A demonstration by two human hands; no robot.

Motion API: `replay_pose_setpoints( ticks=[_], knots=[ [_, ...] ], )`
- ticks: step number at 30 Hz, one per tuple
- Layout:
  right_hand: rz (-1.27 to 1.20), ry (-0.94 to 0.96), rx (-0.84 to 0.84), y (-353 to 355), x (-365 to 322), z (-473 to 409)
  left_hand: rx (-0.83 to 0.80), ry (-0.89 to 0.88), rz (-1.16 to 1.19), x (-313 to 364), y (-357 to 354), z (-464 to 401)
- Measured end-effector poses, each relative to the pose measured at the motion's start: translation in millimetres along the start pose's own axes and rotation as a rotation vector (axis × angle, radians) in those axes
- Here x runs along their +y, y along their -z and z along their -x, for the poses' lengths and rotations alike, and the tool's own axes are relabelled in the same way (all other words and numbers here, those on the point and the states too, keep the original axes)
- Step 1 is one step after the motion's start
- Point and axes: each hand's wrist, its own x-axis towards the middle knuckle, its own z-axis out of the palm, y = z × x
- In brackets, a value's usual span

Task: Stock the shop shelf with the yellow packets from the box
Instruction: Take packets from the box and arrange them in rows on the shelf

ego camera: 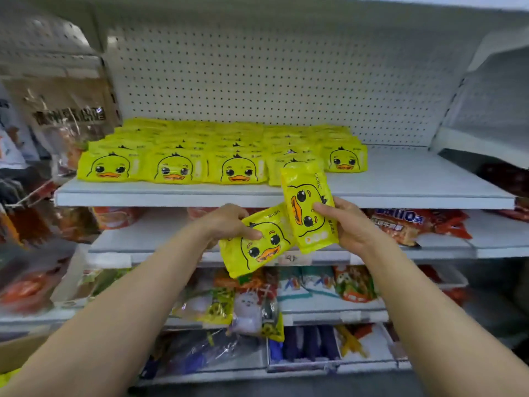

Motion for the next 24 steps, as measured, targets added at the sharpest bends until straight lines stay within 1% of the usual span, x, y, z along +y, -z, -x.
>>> replay_pose_setpoints(
  ticks=[3, 6, 11, 17, 21, 24],
  knots=[
    [-0.001, 0.037, 0.053, 33, -20, -4, -0.004, -0.063, -0.046, 38, -6, -34],
    [0.014, 0.079, 0.12, 66, -37, -10, -0.058, -0.149, -0.139, 78, -13, -69],
    [0.046, 0.161, 0.231, 120, -69, -27, -0.096, -0.221, -0.113, 140, -31, -129],
    [0.085, 0.217, 0.338, 175, -105, -58, -0.14, -0.281, -0.176, 206, -43, -197],
    [0.075, 0.261, 0.385, 198, -117, -78, -0.148, -0.319, -0.216, 230, -51, -240],
    [0.075, 0.27, 0.392, 214, -121, -90, -0.129, -0.331, -0.226, 232, -53, -268]
  ],
)
